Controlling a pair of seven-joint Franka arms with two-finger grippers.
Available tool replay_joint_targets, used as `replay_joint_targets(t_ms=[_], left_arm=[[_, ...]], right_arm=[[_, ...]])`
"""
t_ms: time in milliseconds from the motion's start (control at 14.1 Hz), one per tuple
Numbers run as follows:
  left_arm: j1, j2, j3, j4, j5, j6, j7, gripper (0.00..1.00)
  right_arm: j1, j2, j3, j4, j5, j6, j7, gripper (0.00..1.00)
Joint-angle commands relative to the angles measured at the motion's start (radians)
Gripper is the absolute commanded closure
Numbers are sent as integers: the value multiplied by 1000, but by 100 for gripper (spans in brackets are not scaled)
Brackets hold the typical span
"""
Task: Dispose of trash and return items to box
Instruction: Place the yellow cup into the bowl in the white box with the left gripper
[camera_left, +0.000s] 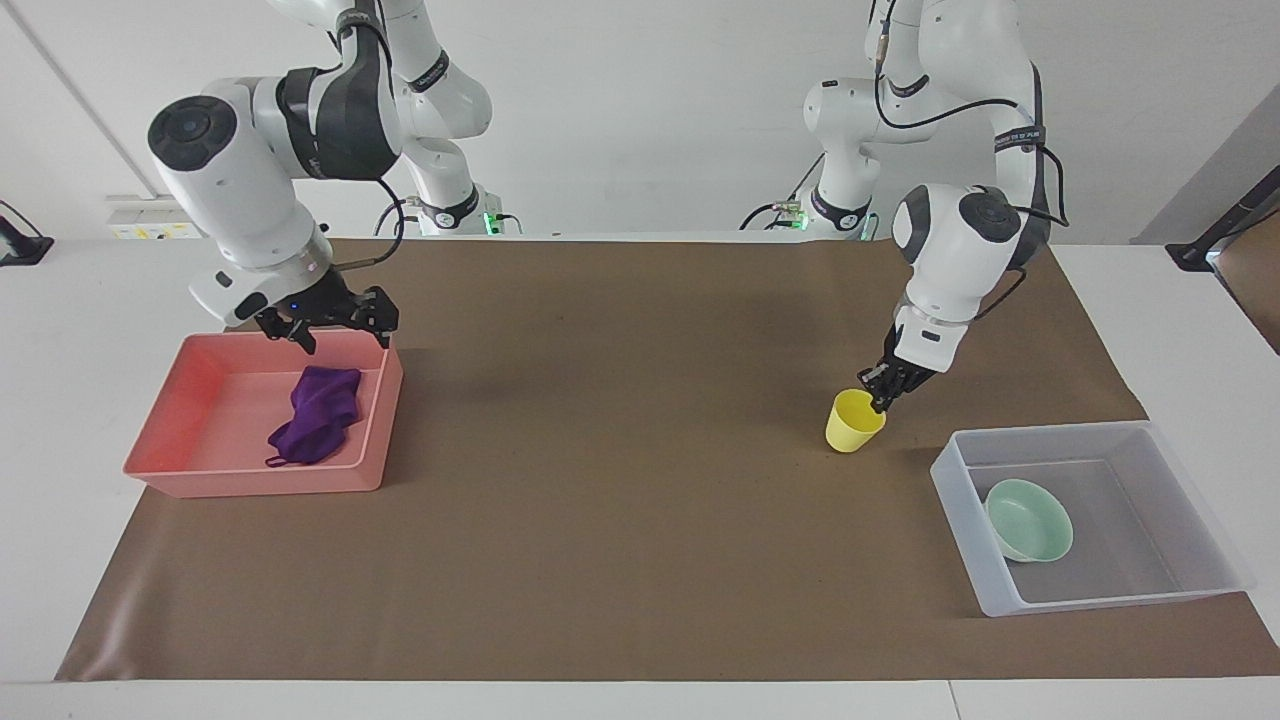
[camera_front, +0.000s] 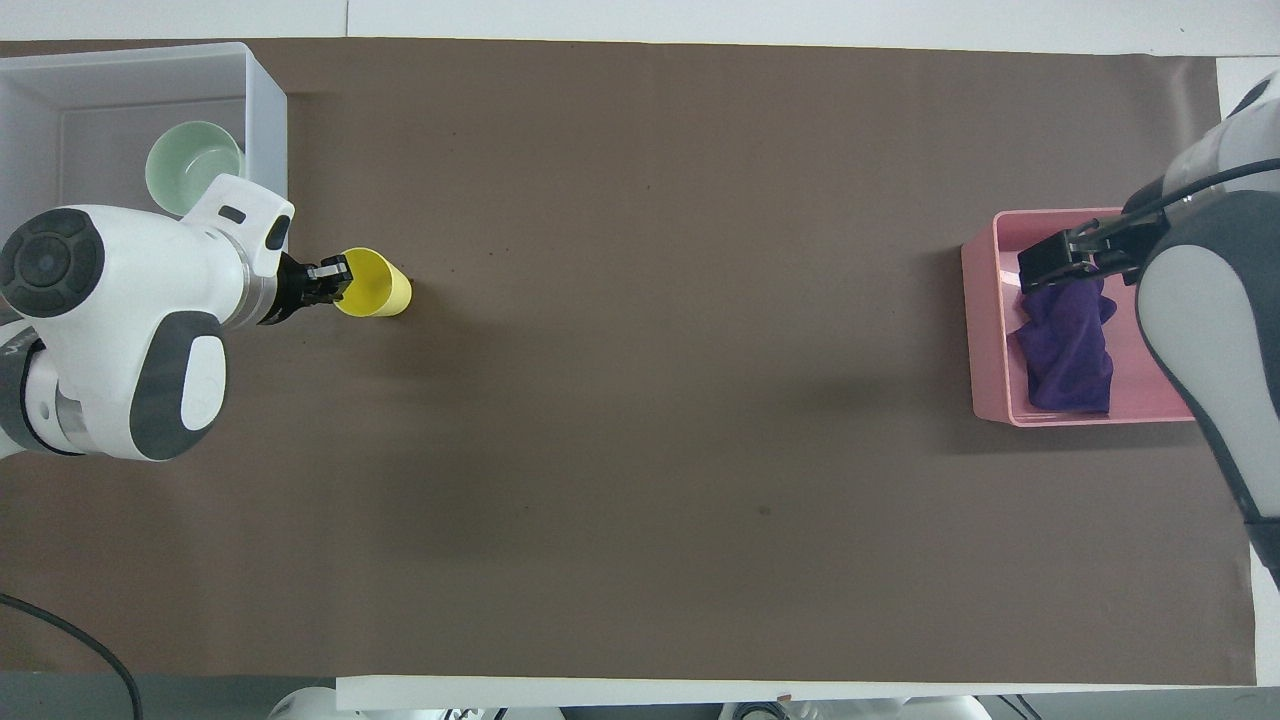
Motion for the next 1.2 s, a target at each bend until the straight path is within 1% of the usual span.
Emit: replay_joint_targets(t_ms=[0, 71, 212, 283, 425, 566, 708, 850, 920, 991, 1062, 1133], left_arm=[[-6, 41, 16, 243, -33, -213, -47, 100], [18, 66, 23, 335, -55, -279, -45, 100], [116, 136, 23, 500, -58, -362, -34, 100], [159, 159, 23, 539, -56, -366, -36, 100], [221, 172, 25, 553, -43, -332, -33, 100], [285, 222, 25, 547, -43, -246, -30, 100], [295, 282, 25, 524, -46, -139, -8, 100], [295, 349, 26, 520, -44, -61, -4, 100], [296, 374, 26, 501, -44, -24, 8, 100], [296, 379, 30, 486, -43, -13, 53, 98], [299, 377, 33, 490, -43, -34, 103, 76], [304, 376, 33, 504, -31, -74, 125, 29]], right_arm=[[-9, -75, 0, -4, -4, -72, 21, 0], [-13, -91, 0, -4, -9, -100, 11, 0], [-12, -110, -1, 0, -12, -173, -20, 0], [-10, -116, -1, 2, -12, -213, -37, 0], [-12, -136, -1, 6, -12, -272, -103, 0], [-18, -157, -6, 6, -9, -281, -166, 0], [-15, -168, -6, 6, -3, -281, -183, 0], [-18, -168, -9, 6, 9, -281, -178, 0], [-17, -168, -9, 11, 40, -267, -169, 0], [-18, -167, -9, 20, 57, -260, -166, 0], [-21, -165, -9, 22, 59, -244, -166, 0], [-21, -165, -12, 22, 59, -237, -169, 0]])
